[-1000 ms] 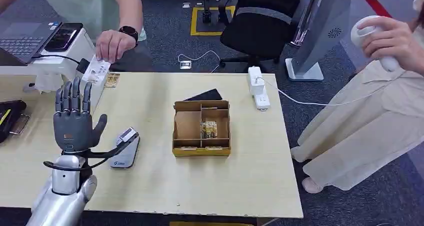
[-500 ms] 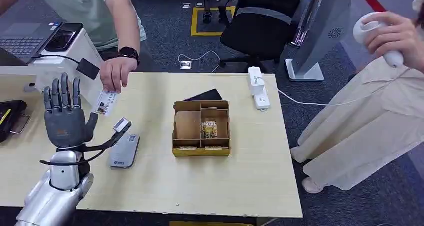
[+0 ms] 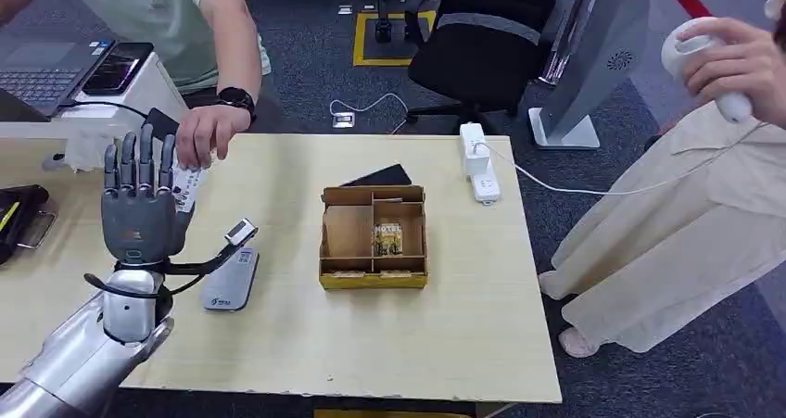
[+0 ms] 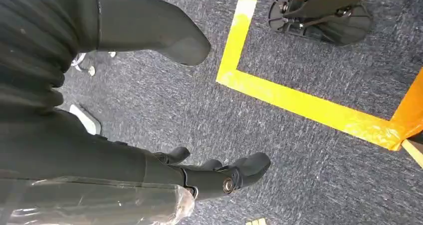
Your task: Pass the card to the sensor for recognition and then transmit it.
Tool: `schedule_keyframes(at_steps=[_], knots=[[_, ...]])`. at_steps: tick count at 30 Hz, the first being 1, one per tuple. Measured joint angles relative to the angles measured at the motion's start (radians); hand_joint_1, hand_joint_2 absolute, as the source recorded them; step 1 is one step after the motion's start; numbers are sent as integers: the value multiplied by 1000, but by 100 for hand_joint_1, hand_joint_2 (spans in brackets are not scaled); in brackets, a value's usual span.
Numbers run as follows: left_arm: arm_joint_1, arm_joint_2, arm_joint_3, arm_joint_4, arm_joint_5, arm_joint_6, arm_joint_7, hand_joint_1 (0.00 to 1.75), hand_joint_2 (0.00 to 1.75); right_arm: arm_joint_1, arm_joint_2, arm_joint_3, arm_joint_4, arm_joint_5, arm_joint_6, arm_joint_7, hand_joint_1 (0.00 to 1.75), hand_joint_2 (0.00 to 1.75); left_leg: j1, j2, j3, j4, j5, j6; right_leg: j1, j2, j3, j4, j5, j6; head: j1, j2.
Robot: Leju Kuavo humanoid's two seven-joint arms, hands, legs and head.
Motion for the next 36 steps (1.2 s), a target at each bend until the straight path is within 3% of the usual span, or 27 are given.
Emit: schedule_keyframes(at_steps=[2,10,13,19,20,24,26,29,36], knots=[[-1,2,-10,0,0,0,-4,0,175,0,0,0,0,0,0,0,0,175,0,0,0,0,0,0,0,0,0,0,0,0,0,0],[38,-24,2,0,1,0,-129,0,175,0,0,0,1,-1,-2,-3,0,175,0,0,0,0,0,0,0,0,0,0,0,0,0,0],[75,-59,52,-5,2,0,-214,0,175,0,0,0,1,-1,-3,-3,0,175,0,0,0,0,0,0,0,0,0,0,0,0,0,0],[109,-100,125,-9,4,0,-256,0,175,0,0,0,2,-1,-3,-3,0,175,0,0,0,0,0,0,0,0,0,0,0,0,0,0],[119,-113,140,-11,16,0,-305,0,175,0,0,0,2,-1,-3,-3,0,175,0,0,0,0,0,0,0,0,0,0,0,0,0,0],[178,-212,282,-20,178,0,-590,0,175,0,0,0,2,-1,-3,-3,0,175,0,0,0,0,0,0,-1,0,0,0,0,0,0,0],[195,-247,336,-20,275,0,-652,0,175,1,0,0,2,-1,-3,-3,0,175,0,0,0,0,0,0,-1,0,0,0,0,0,0,0],[209,-273,385,-20,267,0,-677,0,175,0,0,0,2,-1,-1,-6,0,175,0,0,0,0,0,0,-1,-1,0,0,0,0,0,0],[217,-297,437,-20,47,0,-645,0,175,0,0,2,2,0,2,-6,0,175,0,0,0,0,0,0,0,0,0,0,0,0,0,0]])
